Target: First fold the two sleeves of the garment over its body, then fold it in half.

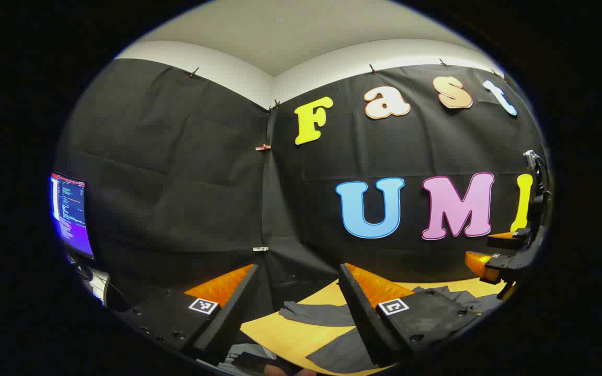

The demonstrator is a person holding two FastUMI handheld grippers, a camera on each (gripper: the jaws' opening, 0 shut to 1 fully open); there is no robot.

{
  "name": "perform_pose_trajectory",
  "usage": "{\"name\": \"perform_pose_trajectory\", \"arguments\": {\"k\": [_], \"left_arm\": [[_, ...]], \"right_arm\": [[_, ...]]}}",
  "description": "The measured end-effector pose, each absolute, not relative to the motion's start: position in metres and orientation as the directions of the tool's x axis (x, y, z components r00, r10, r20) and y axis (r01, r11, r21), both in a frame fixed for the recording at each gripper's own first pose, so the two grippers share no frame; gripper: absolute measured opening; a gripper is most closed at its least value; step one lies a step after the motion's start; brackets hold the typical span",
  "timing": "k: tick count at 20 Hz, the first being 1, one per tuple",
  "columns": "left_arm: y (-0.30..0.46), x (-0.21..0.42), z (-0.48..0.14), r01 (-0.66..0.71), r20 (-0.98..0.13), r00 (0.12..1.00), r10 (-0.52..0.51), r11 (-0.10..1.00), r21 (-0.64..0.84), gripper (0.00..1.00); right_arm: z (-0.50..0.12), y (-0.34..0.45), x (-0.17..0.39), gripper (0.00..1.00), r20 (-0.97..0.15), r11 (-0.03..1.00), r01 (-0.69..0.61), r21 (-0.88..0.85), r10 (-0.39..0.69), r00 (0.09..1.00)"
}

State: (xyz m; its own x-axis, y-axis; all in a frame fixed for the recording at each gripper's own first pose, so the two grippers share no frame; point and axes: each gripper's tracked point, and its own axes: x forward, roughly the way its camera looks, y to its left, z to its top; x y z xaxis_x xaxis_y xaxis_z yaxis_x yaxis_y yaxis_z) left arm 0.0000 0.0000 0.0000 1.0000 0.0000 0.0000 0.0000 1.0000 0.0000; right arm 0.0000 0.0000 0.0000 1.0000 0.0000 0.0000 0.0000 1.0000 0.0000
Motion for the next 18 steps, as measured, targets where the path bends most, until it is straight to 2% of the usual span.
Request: {"name": "perform_pose_trajectory", "arguments": {"k": [4, 9, 18], "left_arm": [[-0.027, 0.008, -0.005, 0.078, -0.01, 0.997, -0.078, 0.997, -0.017, 0.96], [-0.044, 0.033, -0.01, 0.169, -0.023, 0.985, -0.169, 0.985, -0.023, 0.96], [-0.052, 0.063, -0.015, 0.252, -0.041, 0.967, -0.253, 0.967, -0.02, 0.96]], "right_arm": [[0.015, -0.023, -0.012, 0.98, 0.062, 0.997, 0.059, 0.041, -0.062, 0.996], [0.022, -0.044, -0.035, 0.97, 0.085, 0.989, 0.143, 0.048, -0.147, 0.986], [0.025, -0.081, -0.061, 0.97, 0.053, 0.954, 0.298, 0.032, -0.299, 0.953]]}}
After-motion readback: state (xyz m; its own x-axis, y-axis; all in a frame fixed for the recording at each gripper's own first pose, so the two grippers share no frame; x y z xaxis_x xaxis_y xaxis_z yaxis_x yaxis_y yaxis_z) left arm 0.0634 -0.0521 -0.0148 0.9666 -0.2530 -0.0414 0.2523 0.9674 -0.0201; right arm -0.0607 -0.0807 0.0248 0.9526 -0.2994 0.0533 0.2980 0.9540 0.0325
